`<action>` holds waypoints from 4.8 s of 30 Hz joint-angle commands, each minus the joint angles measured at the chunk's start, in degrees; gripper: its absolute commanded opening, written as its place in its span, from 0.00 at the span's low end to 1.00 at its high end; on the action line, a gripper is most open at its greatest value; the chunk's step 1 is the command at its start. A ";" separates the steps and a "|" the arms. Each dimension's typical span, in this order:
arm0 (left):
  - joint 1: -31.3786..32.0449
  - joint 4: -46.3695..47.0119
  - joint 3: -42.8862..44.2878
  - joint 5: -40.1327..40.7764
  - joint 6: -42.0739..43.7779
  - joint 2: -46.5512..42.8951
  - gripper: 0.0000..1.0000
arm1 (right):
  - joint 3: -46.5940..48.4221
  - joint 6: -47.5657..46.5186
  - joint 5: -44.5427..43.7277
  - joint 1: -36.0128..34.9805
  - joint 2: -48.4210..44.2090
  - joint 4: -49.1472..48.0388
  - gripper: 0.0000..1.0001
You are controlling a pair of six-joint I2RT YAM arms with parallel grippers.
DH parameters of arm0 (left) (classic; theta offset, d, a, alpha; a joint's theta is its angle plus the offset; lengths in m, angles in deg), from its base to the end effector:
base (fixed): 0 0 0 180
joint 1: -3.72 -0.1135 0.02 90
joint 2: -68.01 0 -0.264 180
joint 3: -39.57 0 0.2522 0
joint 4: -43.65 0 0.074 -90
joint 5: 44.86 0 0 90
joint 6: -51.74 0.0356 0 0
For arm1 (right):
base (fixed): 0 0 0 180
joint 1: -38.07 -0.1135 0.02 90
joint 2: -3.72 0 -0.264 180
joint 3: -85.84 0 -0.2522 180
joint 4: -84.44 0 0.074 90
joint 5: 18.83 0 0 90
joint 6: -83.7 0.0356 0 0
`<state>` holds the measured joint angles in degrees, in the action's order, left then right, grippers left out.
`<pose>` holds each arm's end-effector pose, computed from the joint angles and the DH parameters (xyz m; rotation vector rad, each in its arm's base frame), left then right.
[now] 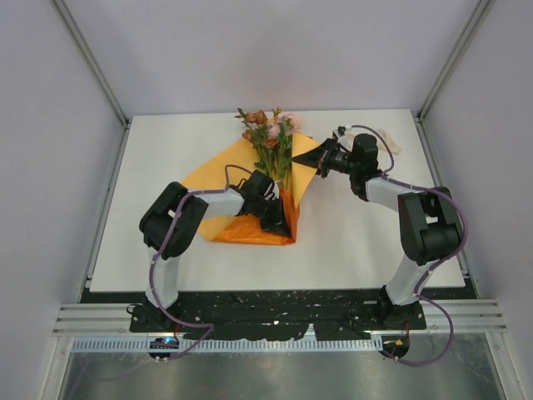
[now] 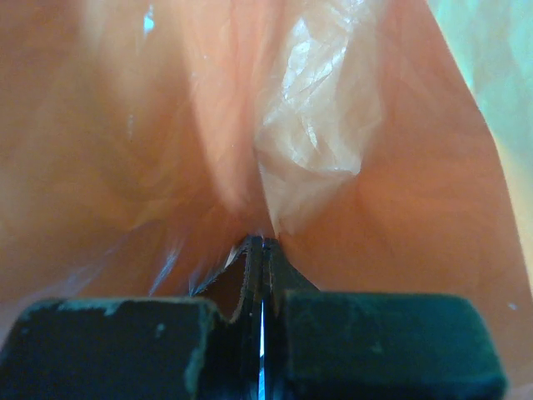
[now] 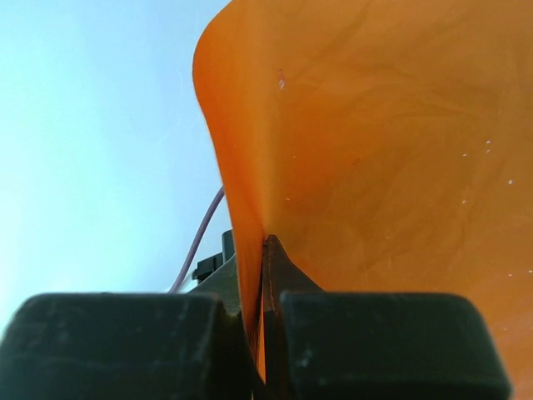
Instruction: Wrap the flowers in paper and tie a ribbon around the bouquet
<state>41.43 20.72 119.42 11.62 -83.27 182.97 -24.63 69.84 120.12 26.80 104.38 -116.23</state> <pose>0.2986 -0.2557 0.1198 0.0642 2.8751 -1.1898 0.3679 0.1007 0.2249 0.4233 2.0468 1.7672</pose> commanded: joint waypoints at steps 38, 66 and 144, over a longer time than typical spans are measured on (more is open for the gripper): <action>-2.65 6.27 -5.79 2.76 -0.07 1.23 0.00 | 5.21 -44.49 -1.21 1.07 -9.50 46.08 0.95; -2.56 5.30 -4.74 3.81 0.19 2.55 0.00 | 9.72 -63.50 -1.68 -4.11 -10.13 73.14 0.05; -24.53 0.29 -14.58 -2.17 12.49 -10.45 0.00 | 12.61 -30.26 -1.84 -23.19 18.69 29.69 0.06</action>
<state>16.49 19.46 103.90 7.51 -71.10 171.12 -13.20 38.95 118.55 4.00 121.03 -84.41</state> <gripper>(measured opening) 0.011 0.058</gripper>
